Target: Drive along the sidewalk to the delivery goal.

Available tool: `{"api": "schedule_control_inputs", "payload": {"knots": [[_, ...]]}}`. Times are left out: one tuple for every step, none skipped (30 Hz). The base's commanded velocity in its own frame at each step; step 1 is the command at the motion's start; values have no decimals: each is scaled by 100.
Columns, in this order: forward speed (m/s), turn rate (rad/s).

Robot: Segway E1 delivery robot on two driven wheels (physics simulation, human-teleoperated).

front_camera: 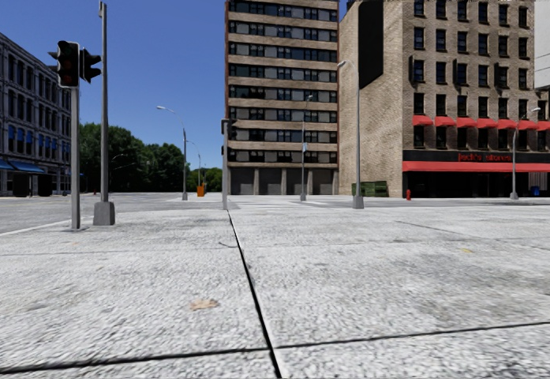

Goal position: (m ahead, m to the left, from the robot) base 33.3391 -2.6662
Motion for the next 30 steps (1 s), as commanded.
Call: {"api": "schedule_control_inputs", "payload": {"knots": [[200,-31],[200,-31],[200,-31],[200,-31],[200,-31],[200,-31],[200,-31],[200,-31],[200,-31],[200,-31],[200,-31],[200,-31],[200,-31],[200,-31],[200,-28],[200,-11],[200,0],[200,0],[200,0],[200,0],[200,0],[200,0],[200,0],[200,0],[200,0],[200,0],[200,0],[200,0],[200,0],[200,0]]}}
